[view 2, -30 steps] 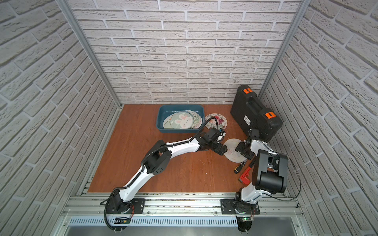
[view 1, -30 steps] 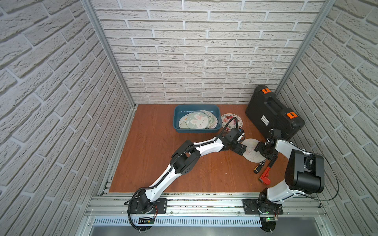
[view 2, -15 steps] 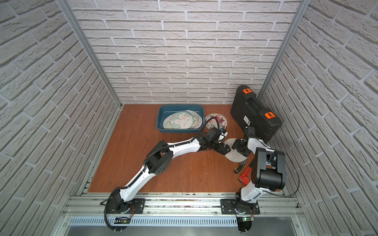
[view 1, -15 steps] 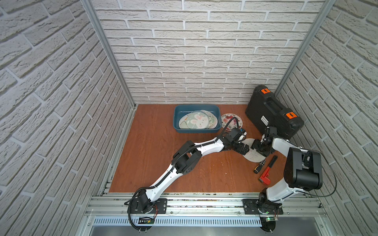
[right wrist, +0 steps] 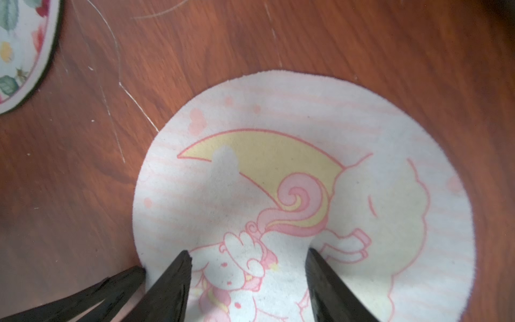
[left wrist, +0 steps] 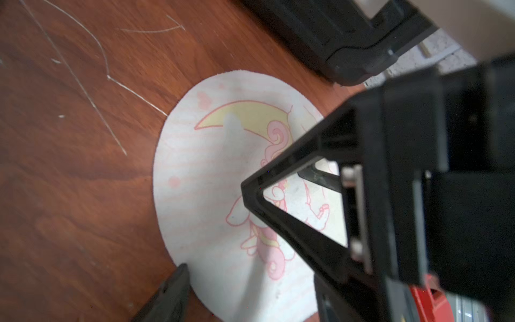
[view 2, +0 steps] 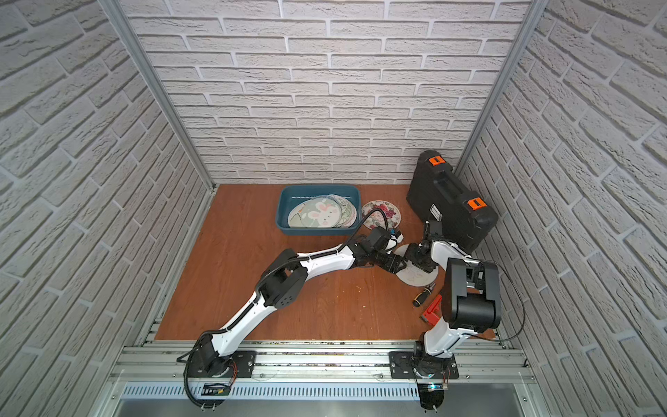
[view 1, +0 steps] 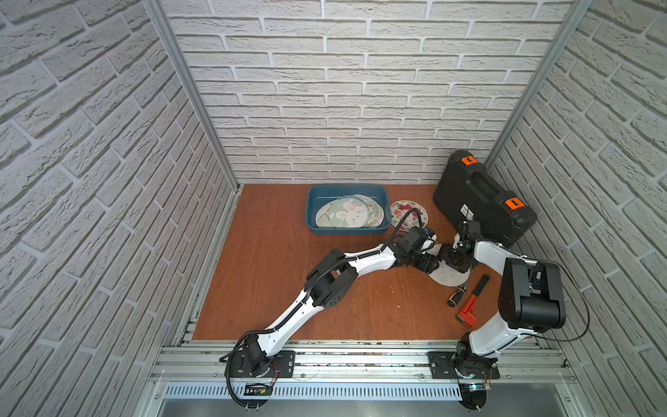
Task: Put the coasters into the storage box
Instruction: Pick up the coaster from the center of the board.
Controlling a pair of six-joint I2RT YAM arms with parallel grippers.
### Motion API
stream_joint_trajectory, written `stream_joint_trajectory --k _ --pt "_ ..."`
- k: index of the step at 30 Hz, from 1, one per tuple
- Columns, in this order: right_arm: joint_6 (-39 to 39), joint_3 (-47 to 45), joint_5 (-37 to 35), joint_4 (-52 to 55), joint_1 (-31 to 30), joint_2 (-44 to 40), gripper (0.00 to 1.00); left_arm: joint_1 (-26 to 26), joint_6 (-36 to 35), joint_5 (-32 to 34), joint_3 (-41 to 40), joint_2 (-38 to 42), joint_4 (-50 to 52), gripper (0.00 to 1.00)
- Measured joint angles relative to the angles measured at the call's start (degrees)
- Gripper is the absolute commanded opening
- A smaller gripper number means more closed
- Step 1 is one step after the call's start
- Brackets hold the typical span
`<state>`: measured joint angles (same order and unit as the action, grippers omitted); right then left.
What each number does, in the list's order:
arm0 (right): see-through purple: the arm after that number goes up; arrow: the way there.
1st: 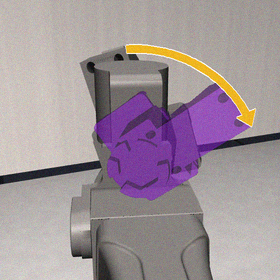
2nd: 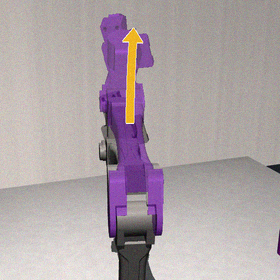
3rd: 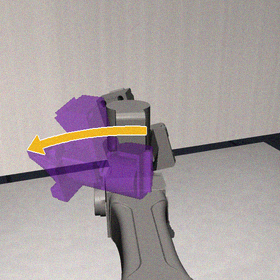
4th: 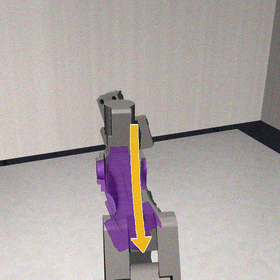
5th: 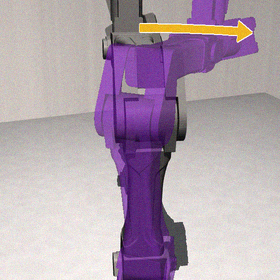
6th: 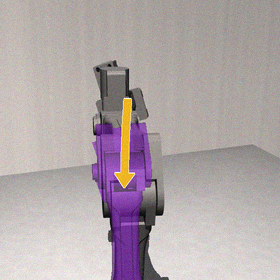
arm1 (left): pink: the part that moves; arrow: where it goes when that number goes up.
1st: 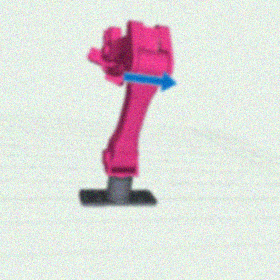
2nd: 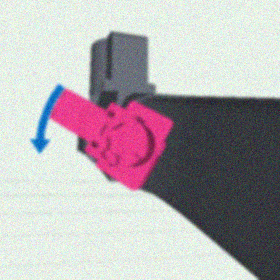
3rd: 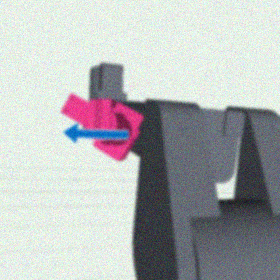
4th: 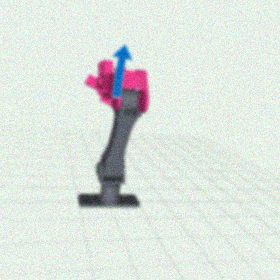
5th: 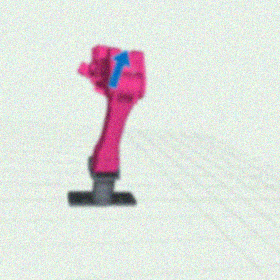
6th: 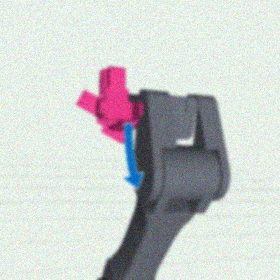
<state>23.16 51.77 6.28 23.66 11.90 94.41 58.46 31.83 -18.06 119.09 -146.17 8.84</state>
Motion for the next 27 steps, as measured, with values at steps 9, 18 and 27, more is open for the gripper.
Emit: stream_joint_trajectory --k 9,18,27 --pt "0.0 0.0 0.0 -0.3 -0.2 0.1 0.65 0.2 1.1 -1.6 0.7 -0.8 -0.1 0.45" --pt "0.0 0.0 0.0 -0.4 -0.4 0.1 0.65 0.3 1.4 -2.4 0.9 -1.9 0.1 0.0" --pt "0.0 0.0 0.0 -0.4 -0.5 0.1 0.65 0.3 1.1 -2.2 0.8 -1.9 0.1 0.0"
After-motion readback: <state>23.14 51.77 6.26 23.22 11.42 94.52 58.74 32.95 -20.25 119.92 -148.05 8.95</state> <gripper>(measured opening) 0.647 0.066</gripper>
